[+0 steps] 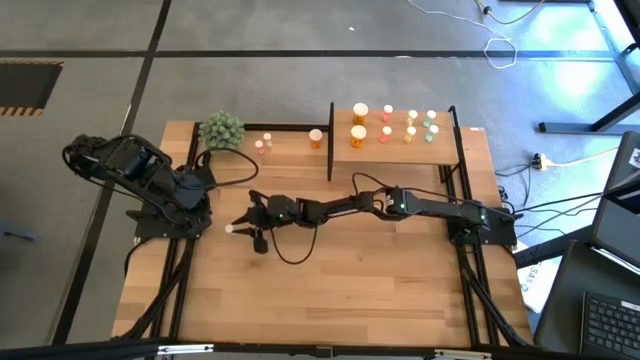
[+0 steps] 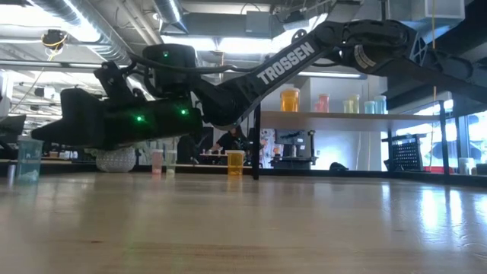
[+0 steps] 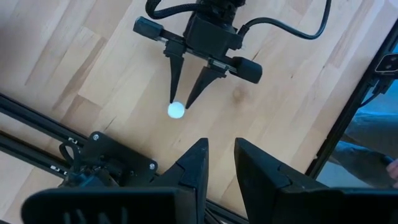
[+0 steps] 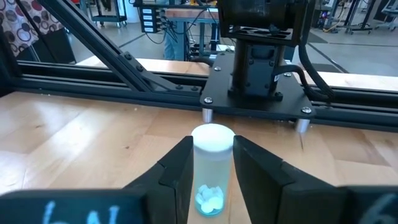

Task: Pick and place medicine bottles onto shelf by color
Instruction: Put the blue pill bottle on the shelf aligned with the other blue pill bottles

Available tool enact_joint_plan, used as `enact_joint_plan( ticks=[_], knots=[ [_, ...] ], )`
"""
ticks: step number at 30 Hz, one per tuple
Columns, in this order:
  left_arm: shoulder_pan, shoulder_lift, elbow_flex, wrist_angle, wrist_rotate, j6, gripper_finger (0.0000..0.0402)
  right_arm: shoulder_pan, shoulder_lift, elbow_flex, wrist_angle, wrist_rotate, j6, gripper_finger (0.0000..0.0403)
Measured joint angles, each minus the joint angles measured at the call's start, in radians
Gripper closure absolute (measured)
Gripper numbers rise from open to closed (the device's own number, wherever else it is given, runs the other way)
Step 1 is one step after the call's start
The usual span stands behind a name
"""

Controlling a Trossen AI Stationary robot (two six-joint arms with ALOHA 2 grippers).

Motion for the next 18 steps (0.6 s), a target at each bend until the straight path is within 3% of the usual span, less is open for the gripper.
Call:
enact_joint_plan(
  ticks=[12,18],
  knots=[
    [0.0,0.0,0.0,0.0,0.0,0.0,0.033,-0.033,0.0,0.0,-0.01,-0.001,0.03,0.0287],
    [0.0,0.0,0.0,0.0,0.0,0.004,0.033,-0.041,0.0,0.0,-0.016,-0.108,0.052,0.0287]
  ],
)
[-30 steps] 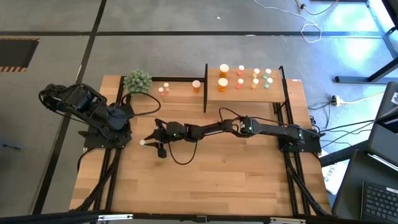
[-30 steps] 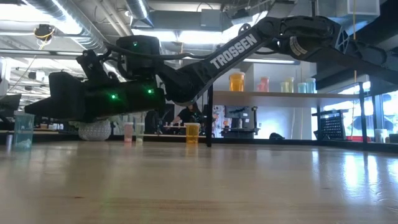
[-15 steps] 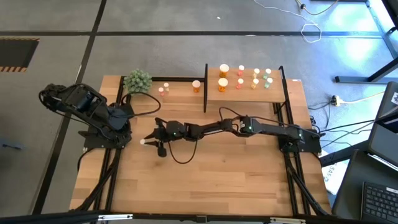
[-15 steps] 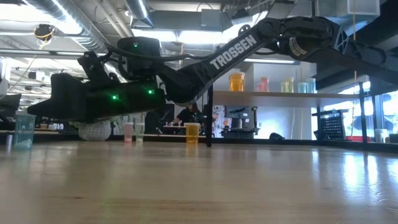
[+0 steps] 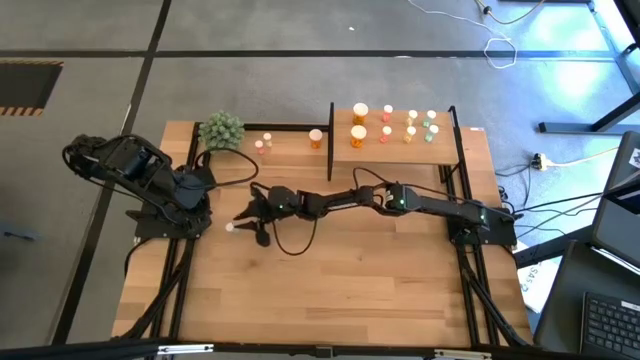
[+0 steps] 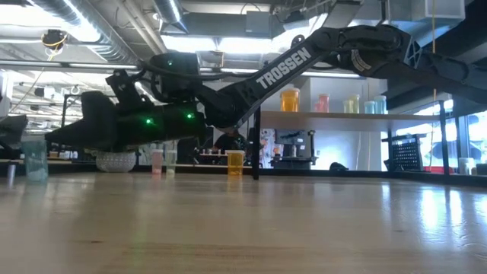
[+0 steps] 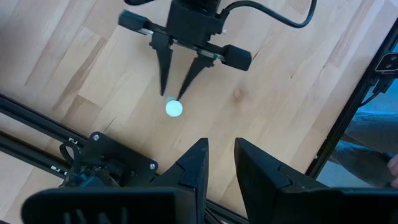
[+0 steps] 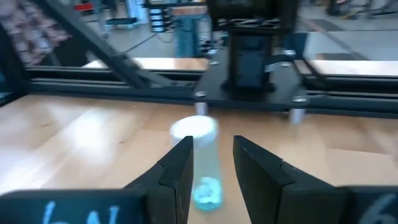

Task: Pick and place medicine bottles onto shelf by color
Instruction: Put the blue pill bottle on the shelf aligned with the other blue pill bottles

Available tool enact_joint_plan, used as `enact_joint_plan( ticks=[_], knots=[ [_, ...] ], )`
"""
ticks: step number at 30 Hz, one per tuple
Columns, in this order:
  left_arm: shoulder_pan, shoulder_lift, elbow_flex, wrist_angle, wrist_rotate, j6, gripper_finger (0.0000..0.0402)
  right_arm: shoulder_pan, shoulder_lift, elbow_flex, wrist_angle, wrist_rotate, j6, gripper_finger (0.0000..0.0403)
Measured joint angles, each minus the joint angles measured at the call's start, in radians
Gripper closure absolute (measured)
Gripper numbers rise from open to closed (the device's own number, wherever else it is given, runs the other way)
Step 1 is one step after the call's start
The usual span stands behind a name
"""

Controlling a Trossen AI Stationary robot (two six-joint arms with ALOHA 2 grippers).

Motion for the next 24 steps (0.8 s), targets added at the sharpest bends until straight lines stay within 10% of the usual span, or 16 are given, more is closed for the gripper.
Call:
enact_joint_plan(
  ticks=[24],
  knots=[
    [0.0,0.0,0.0,0.0,0.0,0.0,0.033,-0.077,-0.007,0.0,-0.131,-0.096,0.05,0.0287]
  ],
)
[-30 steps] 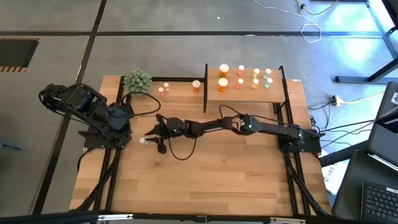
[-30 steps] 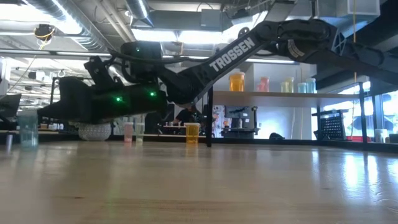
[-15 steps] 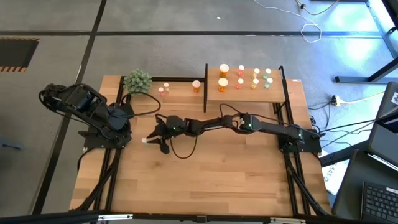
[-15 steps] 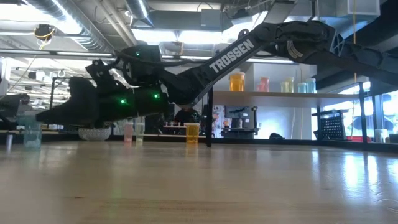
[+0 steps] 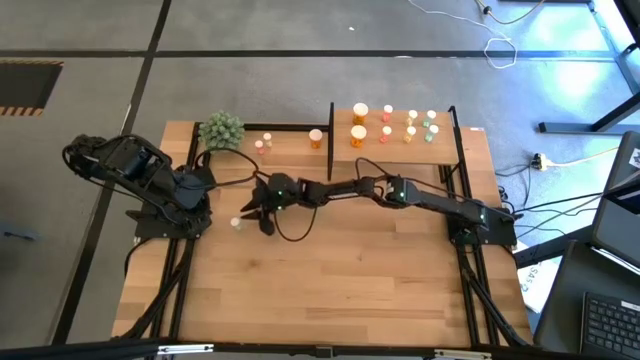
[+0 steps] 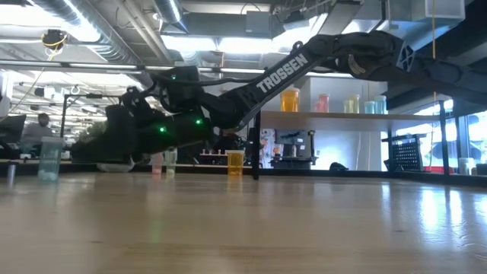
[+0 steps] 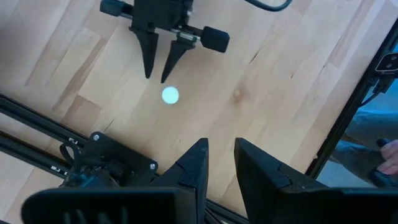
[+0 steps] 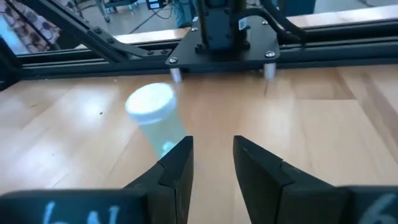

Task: Pick and place medicine bottles onto shelf by color
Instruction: Put the blue pill bottle on the shelf aligned with the other blue pill bottles

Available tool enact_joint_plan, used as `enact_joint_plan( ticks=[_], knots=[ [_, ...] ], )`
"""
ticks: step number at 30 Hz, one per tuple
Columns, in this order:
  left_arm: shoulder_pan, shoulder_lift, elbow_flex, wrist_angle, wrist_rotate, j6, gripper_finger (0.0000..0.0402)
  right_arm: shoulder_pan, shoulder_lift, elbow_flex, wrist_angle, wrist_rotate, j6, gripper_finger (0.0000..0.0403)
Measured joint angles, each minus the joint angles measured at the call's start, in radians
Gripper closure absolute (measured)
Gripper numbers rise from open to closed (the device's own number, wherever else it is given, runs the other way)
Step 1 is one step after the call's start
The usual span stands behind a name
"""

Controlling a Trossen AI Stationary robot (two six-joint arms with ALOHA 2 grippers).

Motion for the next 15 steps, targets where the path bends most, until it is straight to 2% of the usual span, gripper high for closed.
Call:
enact_joint_plan(
  ticks=[8,15],
  knots=[
    [0.0,0.0,0.0,0.0,0.0,-0.001,0.033,-0.017,-0.014,-0.001,-0.101,-0.015,-0.039,0.0287],
    [0.0,0.0,0.0,0.0,0.0,-0.008,0.033,-0.009,-0.111,-0.001,-0.286,-0.015,-0.236,0.0287]
  ],
)
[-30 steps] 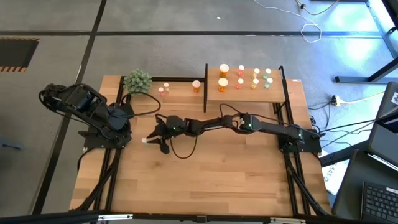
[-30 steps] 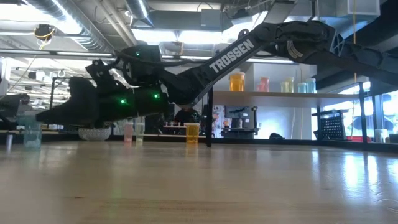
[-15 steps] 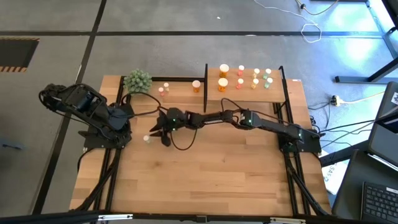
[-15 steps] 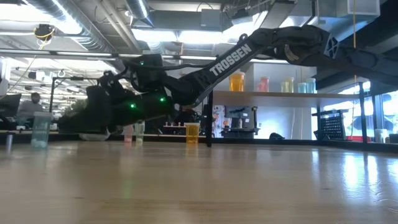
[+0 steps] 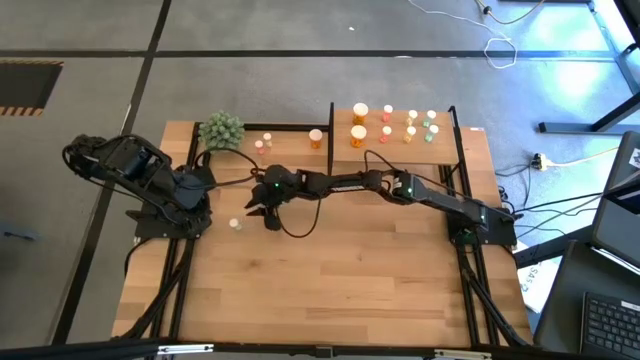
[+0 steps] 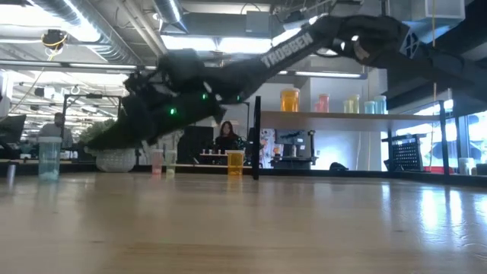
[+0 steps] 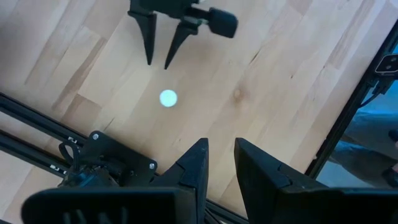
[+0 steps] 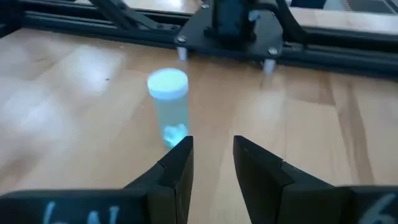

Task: Pick and place medicine bottles onto shelf by color
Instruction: Put the blue pill bottle on the shelf aligned with the other blue pill bottles

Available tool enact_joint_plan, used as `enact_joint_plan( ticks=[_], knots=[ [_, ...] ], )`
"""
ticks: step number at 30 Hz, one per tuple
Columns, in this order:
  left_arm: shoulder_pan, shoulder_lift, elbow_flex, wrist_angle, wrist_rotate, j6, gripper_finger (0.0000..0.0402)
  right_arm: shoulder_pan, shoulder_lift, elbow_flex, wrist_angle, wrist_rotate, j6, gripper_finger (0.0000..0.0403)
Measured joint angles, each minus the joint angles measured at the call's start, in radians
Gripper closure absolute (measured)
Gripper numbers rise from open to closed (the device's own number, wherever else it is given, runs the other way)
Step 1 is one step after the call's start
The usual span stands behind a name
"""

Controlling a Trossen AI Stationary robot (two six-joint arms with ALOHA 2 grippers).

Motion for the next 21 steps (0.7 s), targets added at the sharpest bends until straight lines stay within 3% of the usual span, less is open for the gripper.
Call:
enact_joint_plan(
  ticks=[12,21],
  knots=[
    [0.0,0.0,0.0,0.0,-0.003,0.008,0.033,0.014,-0.17,0.001,-0.456,-0.005,-0.037,0.0287],
    [0.0,0.0,0.0,0.0,-0.029,0.01,0.033,0.013,-0.289,0.002,-0.715,-0.167,-0.011,0.0287]
  ],
)
